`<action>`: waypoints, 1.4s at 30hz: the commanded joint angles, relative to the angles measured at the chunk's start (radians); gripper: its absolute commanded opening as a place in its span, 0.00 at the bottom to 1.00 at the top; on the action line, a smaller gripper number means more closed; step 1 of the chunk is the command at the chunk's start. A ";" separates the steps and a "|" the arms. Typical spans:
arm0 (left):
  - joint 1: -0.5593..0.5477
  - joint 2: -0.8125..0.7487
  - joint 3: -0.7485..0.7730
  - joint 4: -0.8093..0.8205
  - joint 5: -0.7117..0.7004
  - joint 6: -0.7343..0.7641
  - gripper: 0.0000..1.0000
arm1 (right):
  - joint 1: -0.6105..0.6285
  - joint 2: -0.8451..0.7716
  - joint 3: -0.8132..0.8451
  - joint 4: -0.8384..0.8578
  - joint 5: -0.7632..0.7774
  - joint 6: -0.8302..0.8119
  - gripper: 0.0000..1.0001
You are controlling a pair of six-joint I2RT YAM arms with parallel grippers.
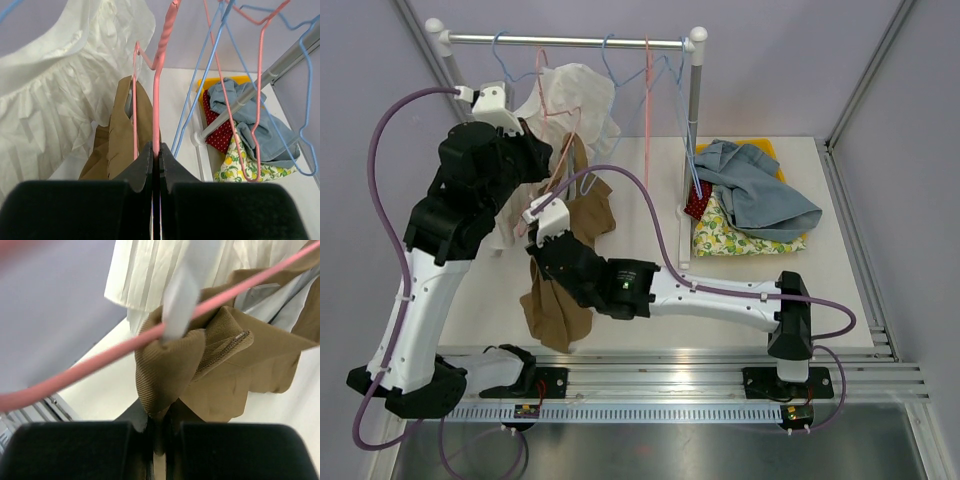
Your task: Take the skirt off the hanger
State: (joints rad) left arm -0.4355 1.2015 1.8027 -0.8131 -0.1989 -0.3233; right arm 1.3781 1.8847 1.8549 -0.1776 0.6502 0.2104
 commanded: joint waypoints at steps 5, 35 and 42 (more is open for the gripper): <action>-0.003 -0.051 -0.193 0.265 -0.014 -0.046 0.00 | 0.082 -0.157 0.010 0.087 0.098 -0.075 0.00; -0.003 0.178 0.283 0.040 -0.016 0.078 0.00 | 0.357 -0.240 -0.269 0.064 0.281 0.055 0.00; -0.055 0.028 0.149 -0.147 0.093 0.052 0.00 | 0.282 -0.211 -0.246 0.098 0.312 -0.043 0.00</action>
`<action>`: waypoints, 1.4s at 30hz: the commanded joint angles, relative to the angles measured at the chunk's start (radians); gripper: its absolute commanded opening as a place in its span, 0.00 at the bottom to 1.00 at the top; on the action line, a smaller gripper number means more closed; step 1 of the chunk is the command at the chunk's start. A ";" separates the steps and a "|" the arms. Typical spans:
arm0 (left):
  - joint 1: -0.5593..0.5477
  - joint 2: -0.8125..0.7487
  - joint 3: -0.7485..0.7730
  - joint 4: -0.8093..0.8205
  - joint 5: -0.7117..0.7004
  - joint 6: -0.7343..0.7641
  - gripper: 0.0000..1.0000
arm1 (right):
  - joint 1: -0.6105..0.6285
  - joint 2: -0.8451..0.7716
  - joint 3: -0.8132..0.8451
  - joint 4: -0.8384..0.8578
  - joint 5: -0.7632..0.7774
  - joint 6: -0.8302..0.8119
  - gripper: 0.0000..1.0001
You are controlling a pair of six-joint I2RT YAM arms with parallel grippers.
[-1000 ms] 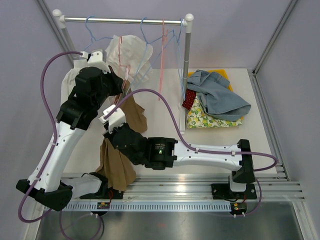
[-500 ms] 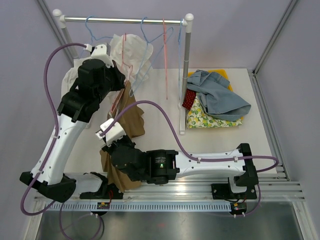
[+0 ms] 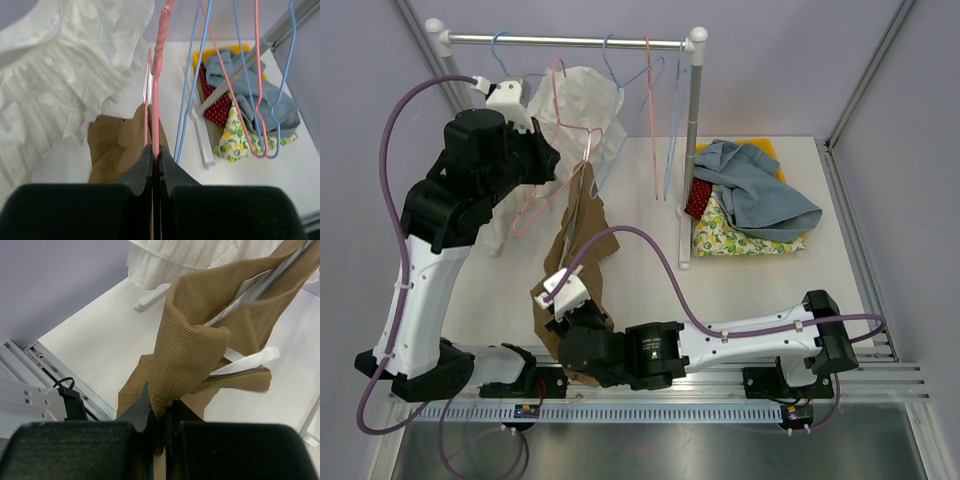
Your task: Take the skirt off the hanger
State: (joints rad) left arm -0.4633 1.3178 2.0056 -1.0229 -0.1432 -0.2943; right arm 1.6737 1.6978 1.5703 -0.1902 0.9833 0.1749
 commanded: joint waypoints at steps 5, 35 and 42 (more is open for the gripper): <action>-0.069 -0.256 -0.217 -0.118 0.074 -0.043 0.00 | -0.198 -0.055 0.024 0.106 -0.135 -0.011 0.00; -0.084 -0.333 -0.335 -0.019 -0.208 -0.115 0.00 | -0.433 -0.796 -0.246 -0.074 0.172 -0.287 0.00; -0.084 -0.255 -0.232 -0.071 0.013 -0.082 0.00 | -0.557 -0.558 -0.174 -0.075 0.077 -0.345 0.00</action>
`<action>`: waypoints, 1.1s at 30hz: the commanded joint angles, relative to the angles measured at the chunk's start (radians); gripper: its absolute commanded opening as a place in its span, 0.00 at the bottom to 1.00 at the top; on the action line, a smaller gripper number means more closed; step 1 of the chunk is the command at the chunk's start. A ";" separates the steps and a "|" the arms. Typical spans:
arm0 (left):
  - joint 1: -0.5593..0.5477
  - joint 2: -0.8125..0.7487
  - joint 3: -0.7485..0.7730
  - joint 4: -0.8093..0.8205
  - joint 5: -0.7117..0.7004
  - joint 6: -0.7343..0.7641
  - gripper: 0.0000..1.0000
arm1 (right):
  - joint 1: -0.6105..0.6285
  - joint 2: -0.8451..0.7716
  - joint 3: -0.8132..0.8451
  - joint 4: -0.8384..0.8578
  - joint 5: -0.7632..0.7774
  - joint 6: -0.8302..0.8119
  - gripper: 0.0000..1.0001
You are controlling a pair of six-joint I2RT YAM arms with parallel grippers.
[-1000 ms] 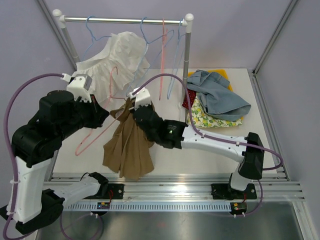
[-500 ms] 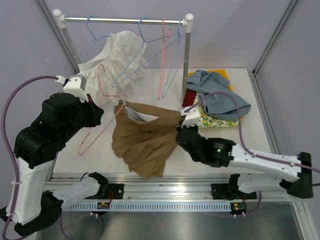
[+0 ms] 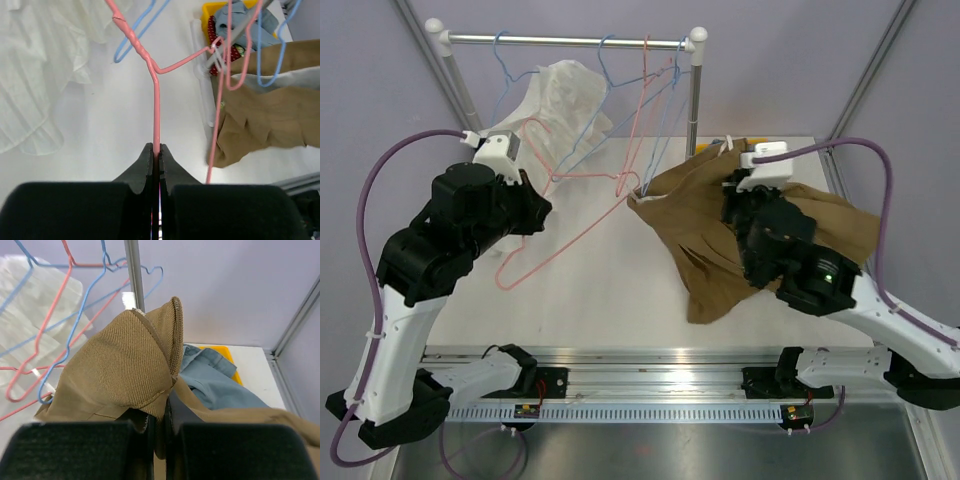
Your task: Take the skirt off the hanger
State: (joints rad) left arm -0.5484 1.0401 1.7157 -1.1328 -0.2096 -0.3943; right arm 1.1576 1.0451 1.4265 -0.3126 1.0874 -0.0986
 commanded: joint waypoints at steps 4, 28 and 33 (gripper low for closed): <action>-0.002 -0.024 -0.054 -0.011 0.273 0.018 0.00 | -0.102 0.121 -0.142 0.075 -0.076 0.035 0.00; -0.091 -0.334 -0.168 -0.191 0.539 -0.063 0.00 | -0.705 0.155 -0.517 0.096 -0.257 0.474 0.00; -0.091 -0.362 -0.142 -0.212 0.588 -0.087 0.00 | -0.852 0.161 -0.470 0.078 -0.307 0.473 0.00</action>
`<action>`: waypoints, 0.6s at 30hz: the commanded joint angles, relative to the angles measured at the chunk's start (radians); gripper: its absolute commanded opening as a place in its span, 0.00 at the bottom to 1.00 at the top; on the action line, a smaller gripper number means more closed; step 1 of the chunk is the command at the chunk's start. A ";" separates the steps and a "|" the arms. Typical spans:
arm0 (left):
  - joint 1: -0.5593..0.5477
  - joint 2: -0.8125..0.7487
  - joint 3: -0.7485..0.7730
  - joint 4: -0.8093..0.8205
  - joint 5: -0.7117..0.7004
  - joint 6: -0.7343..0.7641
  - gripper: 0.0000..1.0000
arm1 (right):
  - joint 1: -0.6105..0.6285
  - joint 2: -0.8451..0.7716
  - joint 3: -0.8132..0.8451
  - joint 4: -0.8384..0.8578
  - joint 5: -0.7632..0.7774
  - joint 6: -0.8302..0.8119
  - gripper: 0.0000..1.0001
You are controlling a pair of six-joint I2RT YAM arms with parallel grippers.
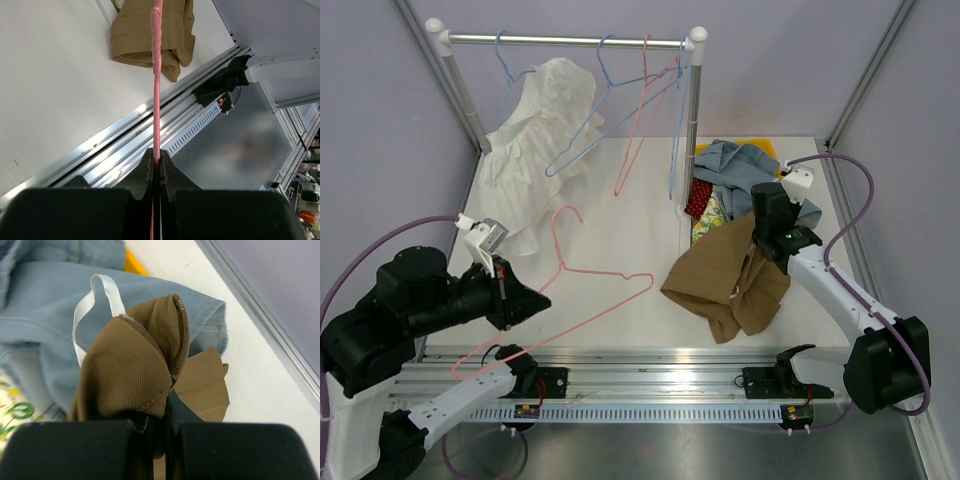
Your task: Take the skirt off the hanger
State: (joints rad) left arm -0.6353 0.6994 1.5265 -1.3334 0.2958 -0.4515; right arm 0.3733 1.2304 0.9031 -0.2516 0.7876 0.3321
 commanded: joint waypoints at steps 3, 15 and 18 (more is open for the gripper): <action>-0.004 -0.034 0.069 -0.039 0.072 -0.035 0.00 | -0.083 -0.016 0.095 0.006 -0.031 0.035 0.00; -0.003 0.014 0.086 -0.187 -0.412 -0.052 0.00 | -0.083 0.120 0.856 -0.142 -0.266 -0.202 0.00; -0.003 0.058 0.101 -0.205 -0.565 -0.041 0.00 | -0.083 0.251 1.167 -0.236 -0.335 -0.248 0.00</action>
State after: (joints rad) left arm -0.6357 0.7116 1.5917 -1.3857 -0.0605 -0.4931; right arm 0.2935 1.3968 1.8359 -0.4782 0.5526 0.1699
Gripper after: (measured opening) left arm 0.024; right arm 0.057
